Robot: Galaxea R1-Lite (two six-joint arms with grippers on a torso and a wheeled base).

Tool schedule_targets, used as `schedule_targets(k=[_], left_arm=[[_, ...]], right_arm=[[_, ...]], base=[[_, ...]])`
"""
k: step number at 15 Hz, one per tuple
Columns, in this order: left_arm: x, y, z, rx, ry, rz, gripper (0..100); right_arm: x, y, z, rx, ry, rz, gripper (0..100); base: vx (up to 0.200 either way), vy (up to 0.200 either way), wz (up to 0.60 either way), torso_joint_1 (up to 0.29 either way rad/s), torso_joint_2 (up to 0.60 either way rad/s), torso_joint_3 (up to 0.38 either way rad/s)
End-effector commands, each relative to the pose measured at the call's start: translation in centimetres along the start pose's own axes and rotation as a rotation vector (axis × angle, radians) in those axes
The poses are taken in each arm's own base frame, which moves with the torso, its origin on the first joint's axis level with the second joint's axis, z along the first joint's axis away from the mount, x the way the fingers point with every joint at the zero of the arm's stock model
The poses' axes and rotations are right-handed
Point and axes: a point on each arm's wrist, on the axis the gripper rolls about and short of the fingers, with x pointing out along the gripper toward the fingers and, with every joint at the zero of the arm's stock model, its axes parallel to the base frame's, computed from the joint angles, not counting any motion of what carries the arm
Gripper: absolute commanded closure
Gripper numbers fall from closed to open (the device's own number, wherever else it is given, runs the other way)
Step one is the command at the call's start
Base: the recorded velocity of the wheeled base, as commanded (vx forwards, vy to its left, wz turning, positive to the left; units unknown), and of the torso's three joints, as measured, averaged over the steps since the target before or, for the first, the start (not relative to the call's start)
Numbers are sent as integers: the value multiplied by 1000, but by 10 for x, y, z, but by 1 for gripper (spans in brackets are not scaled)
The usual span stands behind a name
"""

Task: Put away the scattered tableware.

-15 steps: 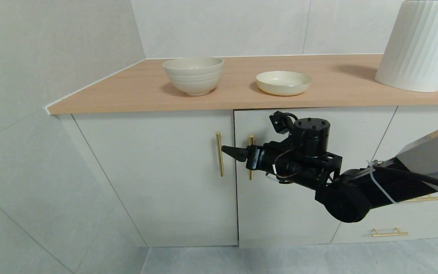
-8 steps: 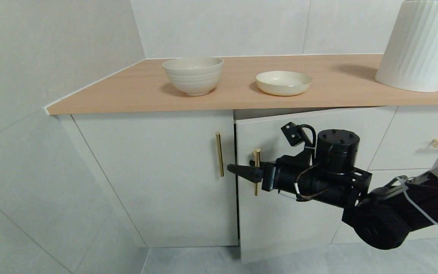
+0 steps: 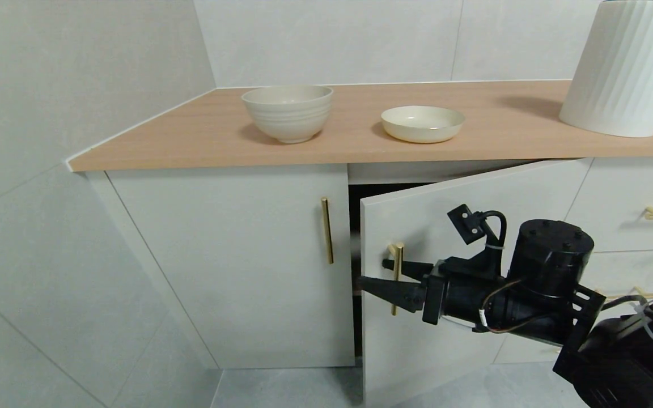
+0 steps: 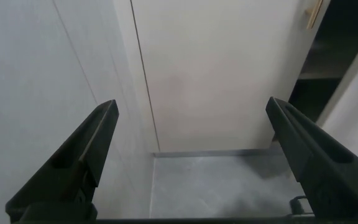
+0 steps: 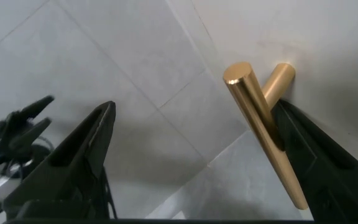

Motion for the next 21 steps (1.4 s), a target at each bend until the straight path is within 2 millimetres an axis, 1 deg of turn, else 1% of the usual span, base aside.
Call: schedule_targets(k=[1,2,3,4,5,6,7,8,9,10,11,12,13,14,15,16,17,18,19,21], left_arm=[[-3,0,11,21,-49,-23,0],[-7,-1,24,28,-83,-84,0],[-9,-3,49,31,-87,-193,0],[-7,-3,75,22,-54,-269,0],[4,-3,99,15,-8,-326,0],[24,-4,120,2,55,-380,0],[50,-4,139,-16,126,-428,0],[63,-4,145,-26,162,-443,0],[104,-6,155,-52,265,-501,0],[128,-12,154,-57,313,-561,0],[145,-21,151,-72,333,-618,0],[160,-32,150,-127,356,-669,0],[175,-48,150,-214,378,-727,0],[186,-61,149,-289,393,-765,100],[197,-73,146,-340,406,-799,100],[209,-85,139,-355,419,-827,100],[217,-91,134,-356,430,-835,100],[232,-106,121,-351,447,-862,100],[243,-117,110,-345,450,-881,100],[262,-138,89,-337,441,-918,100]], right_arm=[[-5,1,-5,10,19,7,0],[-7,4,-3,7,13,9,0],[-10,5,-5,10,18,7,0],[-11,6,-5,10,18,7,0],[-13,6,-6,10,20,6,0],[-14,6,-6,9,21,5,0],[-14,7,-7,11,26,5,0],[-14,7,-8,9,28,6,0],[-14,8,-9,1,22,14,0],[-14,9,-9,-1,21,16,0],[-15,9,-10,0,22,12,0],[-15,9,-10,-7,22,12,0],[-16,9,-10,-9,23,12,0],[-16,8,-11,-10,25,11,0],[-16,8,-11,-10,25,11,0],[-16,8,-11,-12,25,11,0],[-16,8,-11,-10,26,9,0],[-16,8,-12,-10,23,6,0],[-15,8,-11,-15,16,10,0],[-15,7,-11,-24,-1,11,0]], base=[[0,0,0,0,0,0],[0,0,0,0,0,0],[0,0,0,0,0,0],[0,0,0,0,0,0],[0,0,0,0,0,0],[0,0,0,0,0,0],[0,0,0,0,0,0],[0,0,0,0,0,0],[0,0,0,0,0,0],[0,0,0,0,0,0],[0,0,0,0,0,0],[0,0,0,0,0,0],[0,0,0,0,0,0],[0,0,0,0,0,0],[0,0,0,0,0,0],[0,0,0,0,0,0],[0,0,0,0,0,0],[0,0,0,0,0,0],[0,0,0,0,0,0],[0,0,0,0,0,0]])
